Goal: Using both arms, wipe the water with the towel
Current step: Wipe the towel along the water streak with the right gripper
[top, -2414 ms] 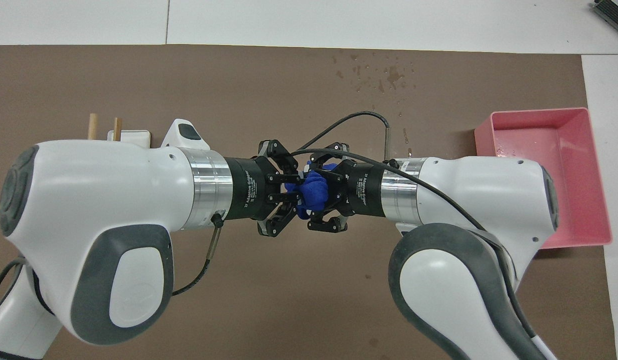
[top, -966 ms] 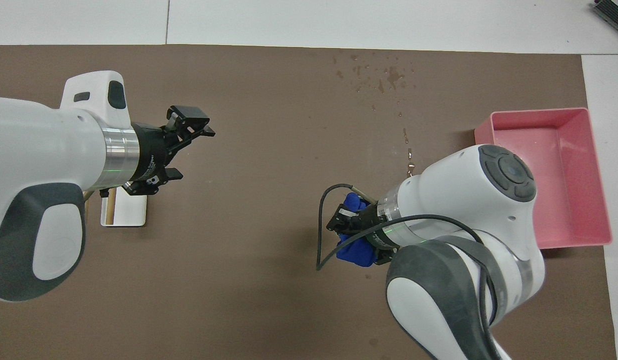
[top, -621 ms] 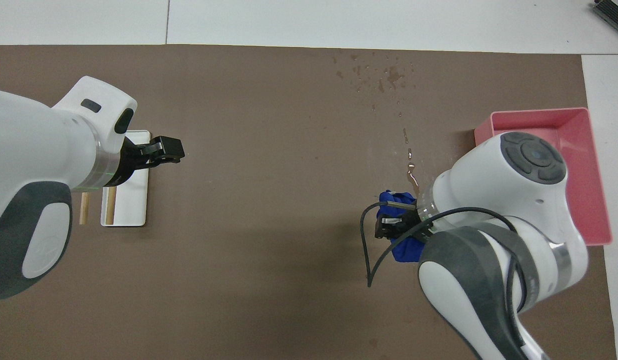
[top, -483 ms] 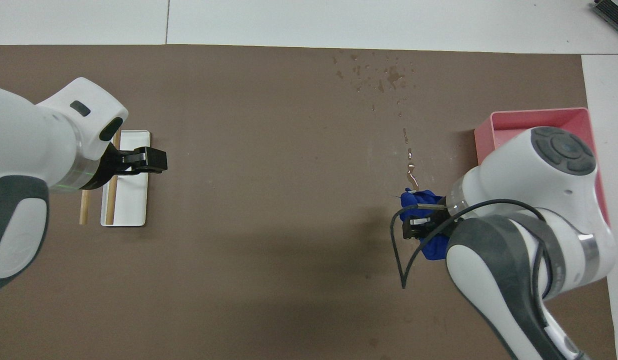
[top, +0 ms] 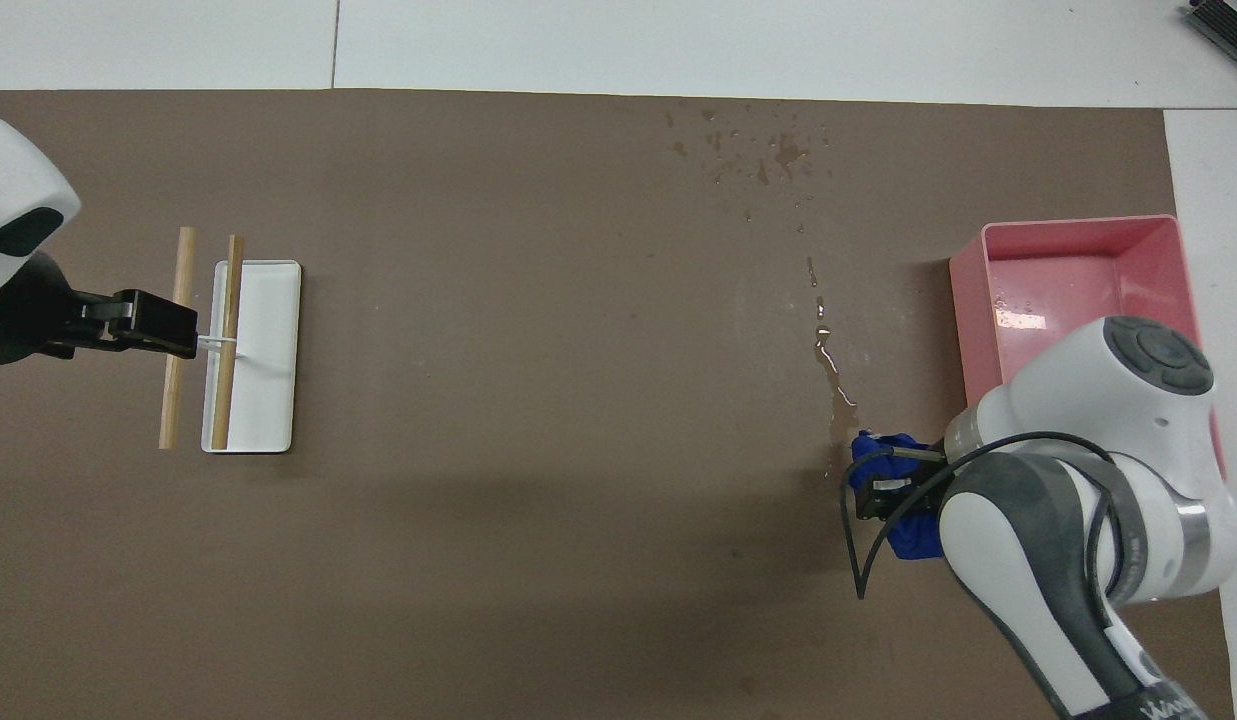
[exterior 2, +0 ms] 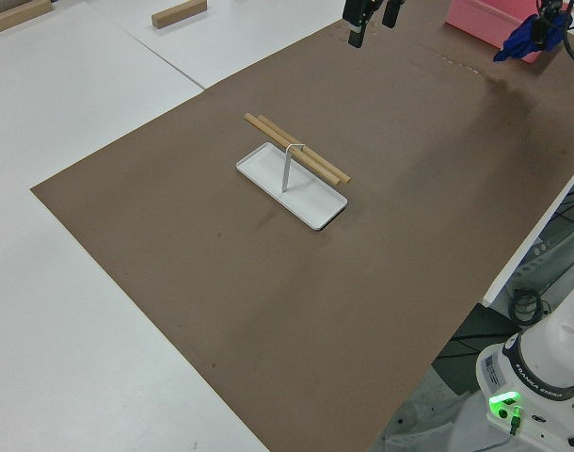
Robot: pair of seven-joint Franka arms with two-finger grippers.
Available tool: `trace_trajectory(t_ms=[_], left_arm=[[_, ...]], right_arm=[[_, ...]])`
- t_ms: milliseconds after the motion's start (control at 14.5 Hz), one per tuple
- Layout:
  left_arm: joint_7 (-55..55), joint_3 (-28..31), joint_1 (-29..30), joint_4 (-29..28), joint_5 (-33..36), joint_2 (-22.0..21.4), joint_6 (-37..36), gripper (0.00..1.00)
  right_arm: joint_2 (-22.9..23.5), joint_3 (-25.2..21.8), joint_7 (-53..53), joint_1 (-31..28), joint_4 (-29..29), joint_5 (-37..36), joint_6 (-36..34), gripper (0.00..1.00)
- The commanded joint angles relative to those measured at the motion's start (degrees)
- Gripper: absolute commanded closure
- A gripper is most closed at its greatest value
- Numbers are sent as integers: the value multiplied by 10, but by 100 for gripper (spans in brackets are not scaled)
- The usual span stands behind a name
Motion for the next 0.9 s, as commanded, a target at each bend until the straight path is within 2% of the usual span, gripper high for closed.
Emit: trace_trajectory(t_ms=[0, 276, 552, 690, 828], left_arm=[[10, -4, 22, 8, -16, 7, -18, 0], [3, -5, 19, -9, -15, -2, -16, 0], [6, -2, 6, -11, -16, -3, -9, 0], [11, 88, -72, -11, -16, -6, -9, 0], [12, 101, -80, -11, -16, -5, -10, 0]], right_arm=[[-9, 7, 6, -12, -56, 24, 48, 100], [27, 7, 0, -26, -60, 102, 85, 100], [71, 7, -4, -19, -52, 102, 144, 100], [96, 7, -12, 1, -54, 103, 192, 100], [115, 7, -15, 3, -54, 102, 226, 100]])
